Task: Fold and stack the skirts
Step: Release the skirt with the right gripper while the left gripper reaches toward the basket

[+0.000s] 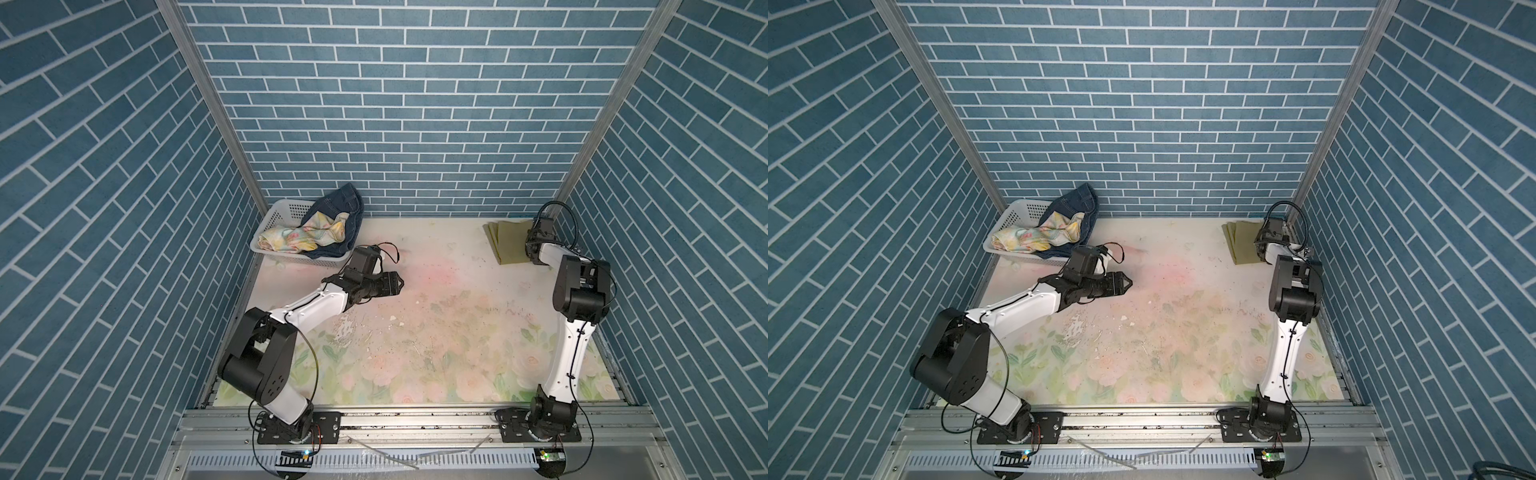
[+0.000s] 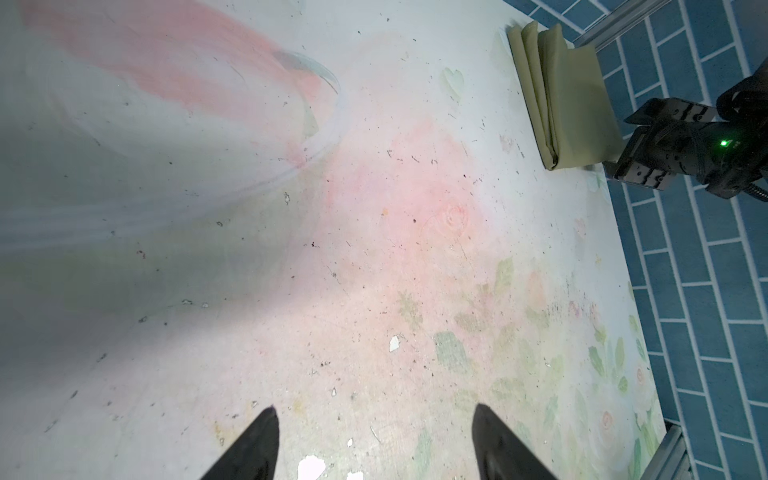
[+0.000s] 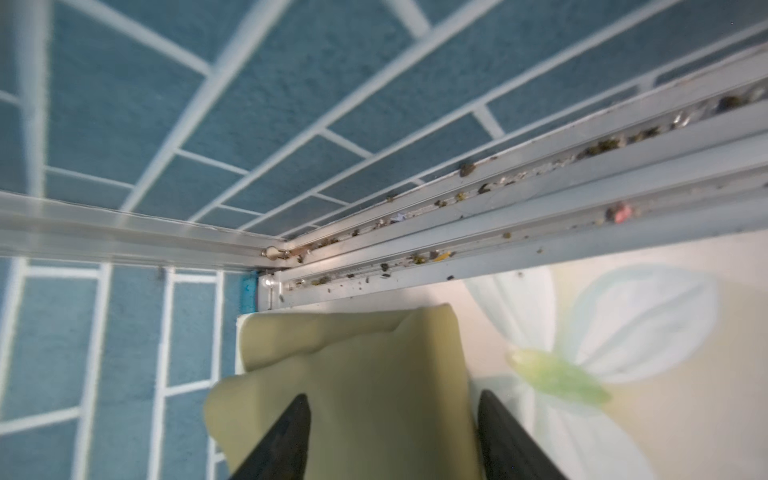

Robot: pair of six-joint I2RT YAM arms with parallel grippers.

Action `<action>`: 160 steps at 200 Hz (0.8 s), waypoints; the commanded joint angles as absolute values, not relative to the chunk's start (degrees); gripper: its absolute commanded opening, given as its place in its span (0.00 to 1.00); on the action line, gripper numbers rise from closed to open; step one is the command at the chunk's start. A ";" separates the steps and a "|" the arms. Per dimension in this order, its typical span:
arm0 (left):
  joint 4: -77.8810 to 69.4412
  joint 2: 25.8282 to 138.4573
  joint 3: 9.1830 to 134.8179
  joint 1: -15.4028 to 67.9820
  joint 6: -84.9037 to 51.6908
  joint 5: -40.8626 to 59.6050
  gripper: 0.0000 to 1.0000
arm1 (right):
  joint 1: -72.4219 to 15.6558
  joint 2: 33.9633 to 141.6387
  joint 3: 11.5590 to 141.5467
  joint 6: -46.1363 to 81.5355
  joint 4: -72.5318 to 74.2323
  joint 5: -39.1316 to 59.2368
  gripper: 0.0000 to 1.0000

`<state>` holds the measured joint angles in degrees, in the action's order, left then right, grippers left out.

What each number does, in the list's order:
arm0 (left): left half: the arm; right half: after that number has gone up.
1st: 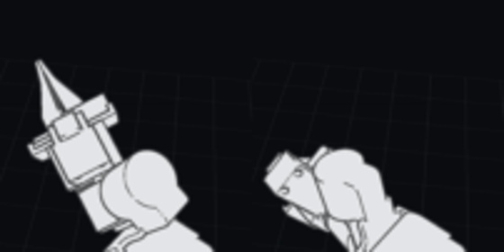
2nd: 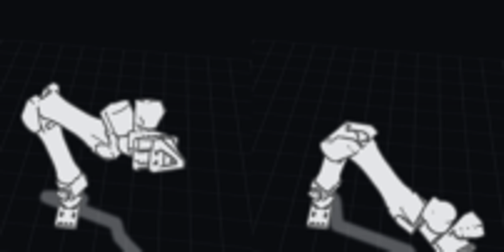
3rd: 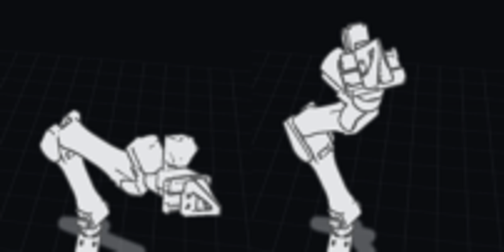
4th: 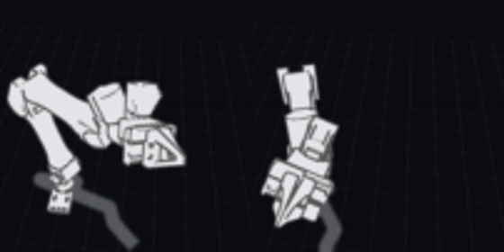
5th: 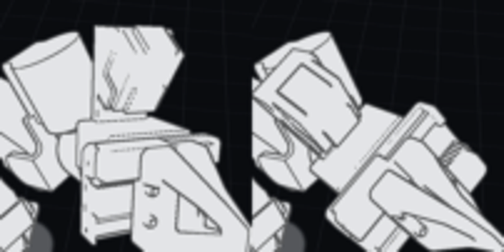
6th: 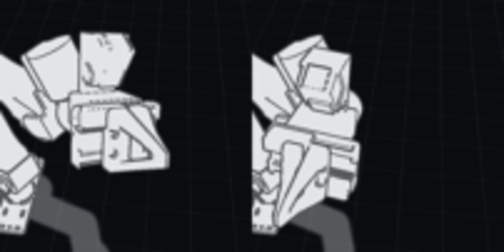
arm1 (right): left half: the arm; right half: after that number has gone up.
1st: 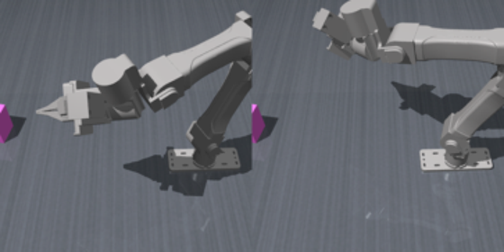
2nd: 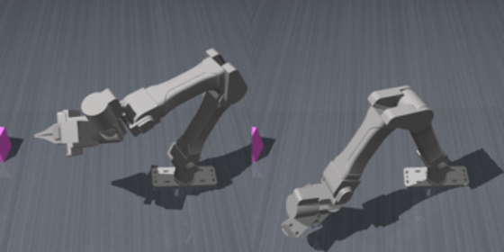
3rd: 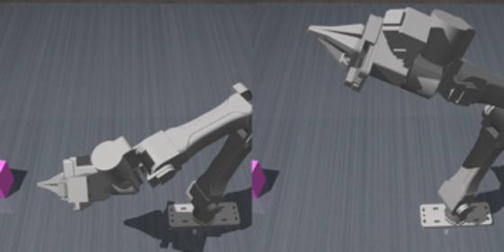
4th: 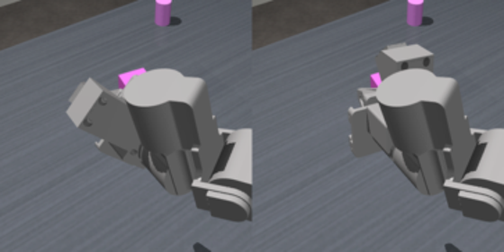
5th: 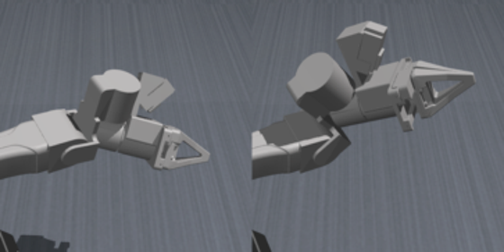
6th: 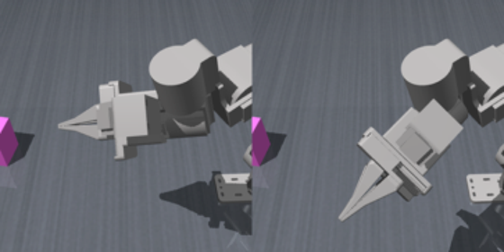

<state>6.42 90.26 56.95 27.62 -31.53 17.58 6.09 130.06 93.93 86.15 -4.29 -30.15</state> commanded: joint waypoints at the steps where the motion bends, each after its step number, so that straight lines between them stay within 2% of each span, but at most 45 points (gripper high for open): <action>1: 10.60 88.06 59.69 27.25 -30.13 15.13 0.79 | 6.72 125.14 91.68 80.03 -4.88 -28.94 0.80; 27: 14.19 85.85 60.75 27.25 -29.20 10.93 0.89 | 7.81 121.46 90.18 70.95 -6.88 -27.80 0.91; 55: 17.75 83.73 62.26 27.25 -28.16 6.43 0.99 | 8.51 119.05 88.27 61.34 -6.31 -26.06 0.95; 85: 20.82 81.96 64.15 27.25 -26.77 1.35 1.00 | 8.39 114.64 83.98 51.43 -3.06 -25.23 0.96; 116: 27.47 82.84 69.88 27.20 -24.49 -7.27 1.00 | 6.65 109.84 79.18 41.14 3.51 -16.52 0.91; 160: 32.64 86.82 77.60 24.19 -22.20 -18.56 1.00 | -2.74 105.66 74.36 23.97 5.50 -7.58 0.88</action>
